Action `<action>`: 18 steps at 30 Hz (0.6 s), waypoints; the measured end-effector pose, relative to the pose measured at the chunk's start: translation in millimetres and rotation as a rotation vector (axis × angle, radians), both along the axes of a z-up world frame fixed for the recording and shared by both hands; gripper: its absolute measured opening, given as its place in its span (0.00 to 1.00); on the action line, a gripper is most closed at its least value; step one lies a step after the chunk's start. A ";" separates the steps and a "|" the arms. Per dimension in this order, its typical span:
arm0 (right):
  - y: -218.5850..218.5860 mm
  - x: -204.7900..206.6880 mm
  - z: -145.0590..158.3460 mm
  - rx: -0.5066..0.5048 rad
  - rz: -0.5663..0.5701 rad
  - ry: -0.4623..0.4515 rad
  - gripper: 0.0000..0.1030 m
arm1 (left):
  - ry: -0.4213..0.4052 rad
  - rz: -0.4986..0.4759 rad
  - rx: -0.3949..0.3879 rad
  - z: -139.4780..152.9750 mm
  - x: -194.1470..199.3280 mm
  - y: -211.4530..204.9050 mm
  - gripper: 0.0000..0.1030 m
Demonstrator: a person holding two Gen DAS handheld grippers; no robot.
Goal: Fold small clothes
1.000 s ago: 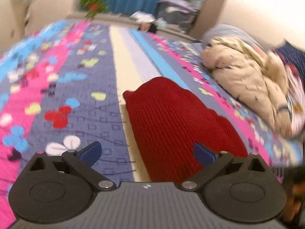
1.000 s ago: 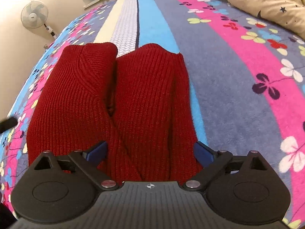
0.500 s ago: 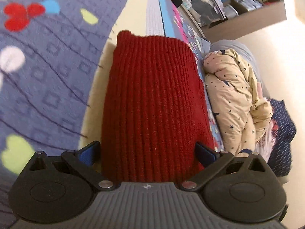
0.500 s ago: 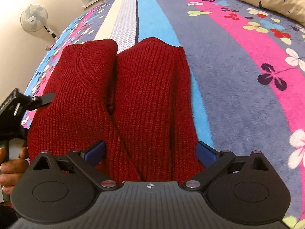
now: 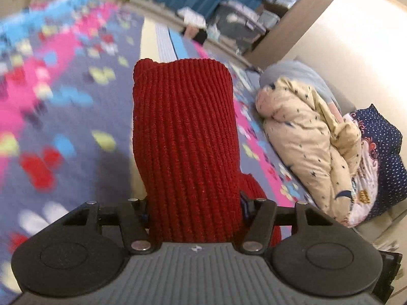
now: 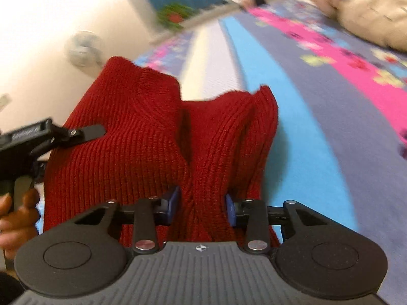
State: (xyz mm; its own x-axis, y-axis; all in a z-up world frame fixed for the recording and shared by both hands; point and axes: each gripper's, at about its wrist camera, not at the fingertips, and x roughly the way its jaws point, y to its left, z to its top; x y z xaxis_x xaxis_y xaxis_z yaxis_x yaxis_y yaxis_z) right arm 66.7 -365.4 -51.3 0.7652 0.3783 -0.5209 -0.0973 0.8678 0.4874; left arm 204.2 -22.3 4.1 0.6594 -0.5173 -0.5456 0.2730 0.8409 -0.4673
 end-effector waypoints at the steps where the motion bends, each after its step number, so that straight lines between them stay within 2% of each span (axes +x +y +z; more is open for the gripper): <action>1: 10.2 3.0 3.7 0.001 0.030 -0.030 0.29 | -0.018 0.008 0.023 7.7 0.4 12.0 0.63; 2: 19.0 6.3 6.3 0.002 0.059 -0.051 0.22 | -0.029 0.021 0.049 10.8 0.4 24.3 0.64; 3: 28.4 10.4 7.7 -0.002 0.083 -0.063 0.18 | -0.029 0.040 0.070 11.4 1.3 38.0 0.65; 5: 40.8 19.4 5.5 -0.019 0.108 -0.051 0.18 | 0.010 0.098 0.073 2.3 6.7 66.4 0.70; 6: 46.0 24.9 1.4 -0.013 0.123 -0.029 0.18 | 0.056 0.138 0.065 -7.7 11.2 80.6 0.74; 9: 59.2 39.7 -16.2 -0.010 0.169 0.057 0.19 | 0.254 0.260 0.095 -41.7 22.3 112.3 0.74; 10: 62.0 40.8 -19.5 -0.017 0.174 0.068 0.19 | 0.267 0.289 0.121 -48.1 18.2 119.8 0.75; 13: 67.2 39.2 -20.9 -0.053 0.194 0.069 0.19 | 0.122 0.314 0.120 -37.8 -10.7 135.9 0.80; 16: 64.9 37.1 -19.6 -0.040 0.192 0.073 0.20 | 0.041 0.330 0.087 -22.4 -38.4 142.4 0.80; 18: 65.2 37.7 -19.4 -0.044 0.190 0.072 0.20 | -0.006 0.286 0.082 -11.6 -54.9 131.9 0.79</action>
State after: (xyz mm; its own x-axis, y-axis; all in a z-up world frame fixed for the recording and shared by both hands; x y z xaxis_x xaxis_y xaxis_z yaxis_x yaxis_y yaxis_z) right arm 104.4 -300.2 -70.7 0.6424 0.4881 -0.5908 -0.2279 0.8577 0.4608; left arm 149.3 109.6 -7.5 0.7756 -0.2640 -0.5734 0.0220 0.9191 -0.3933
